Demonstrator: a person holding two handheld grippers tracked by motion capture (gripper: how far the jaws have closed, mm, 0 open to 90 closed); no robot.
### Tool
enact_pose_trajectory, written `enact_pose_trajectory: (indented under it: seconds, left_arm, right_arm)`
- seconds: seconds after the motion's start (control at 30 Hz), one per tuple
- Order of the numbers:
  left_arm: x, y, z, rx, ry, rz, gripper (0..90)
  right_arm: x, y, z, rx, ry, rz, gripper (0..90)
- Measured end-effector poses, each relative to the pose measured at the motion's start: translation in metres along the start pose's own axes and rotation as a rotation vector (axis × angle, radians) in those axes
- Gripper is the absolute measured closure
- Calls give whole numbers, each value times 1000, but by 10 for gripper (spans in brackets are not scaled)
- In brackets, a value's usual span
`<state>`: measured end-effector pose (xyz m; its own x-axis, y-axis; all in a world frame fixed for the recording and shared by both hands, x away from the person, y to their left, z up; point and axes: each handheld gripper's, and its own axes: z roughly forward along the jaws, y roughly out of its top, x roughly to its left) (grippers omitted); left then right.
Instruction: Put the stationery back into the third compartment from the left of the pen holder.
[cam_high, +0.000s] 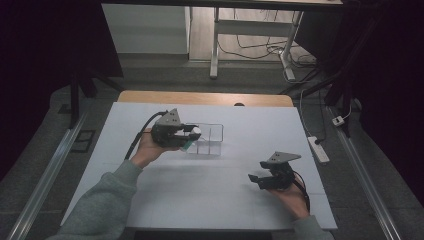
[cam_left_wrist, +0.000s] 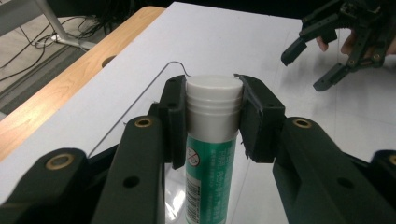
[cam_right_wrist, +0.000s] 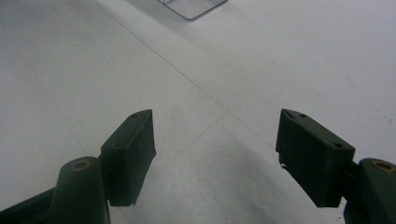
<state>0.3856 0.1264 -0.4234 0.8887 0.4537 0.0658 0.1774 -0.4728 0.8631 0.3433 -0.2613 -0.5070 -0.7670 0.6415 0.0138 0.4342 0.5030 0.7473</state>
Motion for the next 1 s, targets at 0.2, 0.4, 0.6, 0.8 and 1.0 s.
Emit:
enact_pose_trajectory:
  seconds: [0.2,0.4,0.6,0.8,1.0]
  left_arm:
    - [0,6,3,-12,2,2,645]
    - [1,13,6,-24,8,4,645]
    - [2,17,10,-23,8,4,645]
    - [4,21,14,-29,17,-5,645]
    - [6,25,19,-34,22,-9,645]
  right_arm:
    - [0,0,0,3,2,-1,278]
    - [0,0,0,1,4,-1,278]
    - [0,0,0,1,4,1,277]
    - [0,0,0,4,6,-3,277]
    - [0,0,0,3,6,0,277]
